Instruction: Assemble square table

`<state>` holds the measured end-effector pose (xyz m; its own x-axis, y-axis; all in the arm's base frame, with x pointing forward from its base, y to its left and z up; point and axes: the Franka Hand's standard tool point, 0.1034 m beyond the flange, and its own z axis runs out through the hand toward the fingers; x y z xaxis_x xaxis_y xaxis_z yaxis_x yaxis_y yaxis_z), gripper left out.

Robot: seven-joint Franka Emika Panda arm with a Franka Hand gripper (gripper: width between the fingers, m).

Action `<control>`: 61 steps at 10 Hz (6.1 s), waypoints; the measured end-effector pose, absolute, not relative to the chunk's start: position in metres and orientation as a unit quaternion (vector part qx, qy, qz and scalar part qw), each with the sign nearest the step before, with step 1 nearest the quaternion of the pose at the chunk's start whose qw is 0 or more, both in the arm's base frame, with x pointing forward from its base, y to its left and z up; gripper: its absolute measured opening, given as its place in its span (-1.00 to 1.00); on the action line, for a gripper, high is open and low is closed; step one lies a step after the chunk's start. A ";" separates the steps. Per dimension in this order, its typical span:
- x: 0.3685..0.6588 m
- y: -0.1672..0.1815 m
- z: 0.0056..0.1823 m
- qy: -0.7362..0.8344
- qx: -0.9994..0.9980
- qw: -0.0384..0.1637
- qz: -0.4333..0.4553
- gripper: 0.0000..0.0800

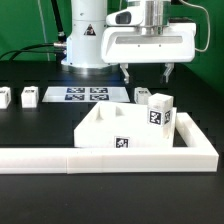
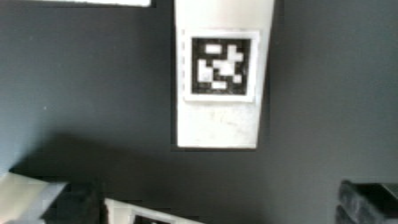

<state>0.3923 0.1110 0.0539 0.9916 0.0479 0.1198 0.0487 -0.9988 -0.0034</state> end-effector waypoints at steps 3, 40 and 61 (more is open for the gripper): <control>0.391 0.113 0.052 -0.023 -0.999 0.005 -0.041 0.62; 0.367 0.106 0.009 0.047 -0.923 0.029 0.380 -0.29; 0.457 0.057 0.081 0.052 -0.997 0.030 0.049 -0.28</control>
Offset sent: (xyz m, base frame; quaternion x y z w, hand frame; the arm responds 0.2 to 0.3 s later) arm -0.0043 0.0046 0.0007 -0.0045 -0.0654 -0.0013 0.9978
